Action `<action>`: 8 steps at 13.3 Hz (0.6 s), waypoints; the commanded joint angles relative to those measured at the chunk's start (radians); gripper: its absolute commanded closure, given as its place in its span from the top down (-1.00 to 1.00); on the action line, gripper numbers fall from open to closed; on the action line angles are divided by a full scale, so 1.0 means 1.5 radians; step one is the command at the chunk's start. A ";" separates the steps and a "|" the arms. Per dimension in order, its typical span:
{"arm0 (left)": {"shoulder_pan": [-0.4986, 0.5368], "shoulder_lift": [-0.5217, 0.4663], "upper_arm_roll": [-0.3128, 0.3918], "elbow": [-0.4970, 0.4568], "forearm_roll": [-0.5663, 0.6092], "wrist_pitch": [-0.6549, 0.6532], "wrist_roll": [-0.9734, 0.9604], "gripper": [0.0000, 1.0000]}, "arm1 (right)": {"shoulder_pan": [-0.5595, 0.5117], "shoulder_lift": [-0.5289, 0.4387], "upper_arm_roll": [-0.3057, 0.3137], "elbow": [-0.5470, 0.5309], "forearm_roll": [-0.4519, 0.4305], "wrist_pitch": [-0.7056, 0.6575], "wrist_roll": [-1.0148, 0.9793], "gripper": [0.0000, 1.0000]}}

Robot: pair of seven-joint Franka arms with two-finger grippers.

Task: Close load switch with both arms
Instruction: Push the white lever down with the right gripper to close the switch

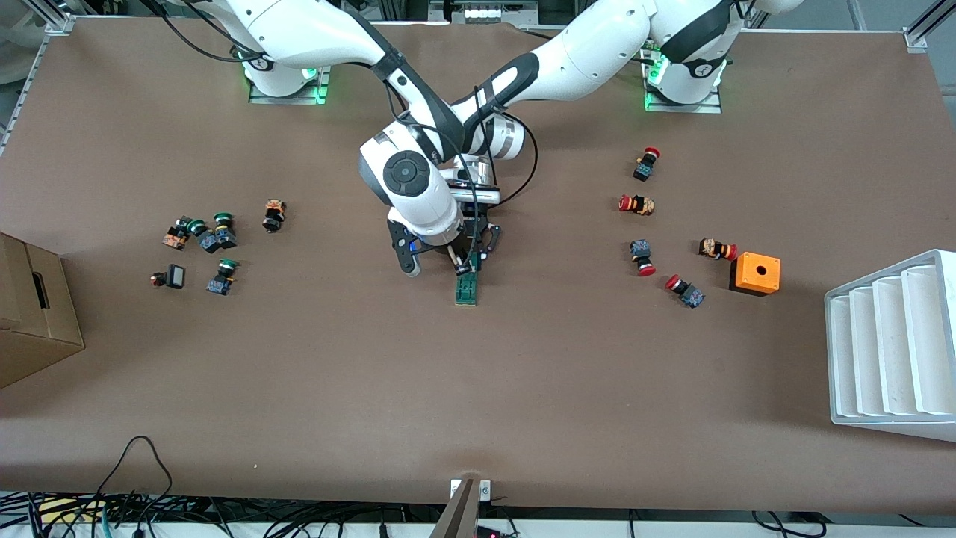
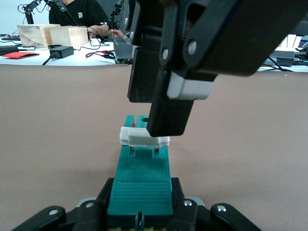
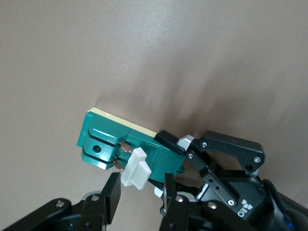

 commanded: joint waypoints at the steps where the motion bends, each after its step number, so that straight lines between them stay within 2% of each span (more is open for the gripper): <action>1: -0.006 0.018 0.015 0.020 0.020 0.013 -0.012 -0.25 | 0.003 -0.014 0.005 -0.030 -0.015 0.021 0.021 -0.12; 8: -0.006 0.019 0.015 0.032 0.019 0.014 -0.010 -0.23 | 0.013 0.011 0.005 -0.028 -0.022 0.069 0.022 -0.12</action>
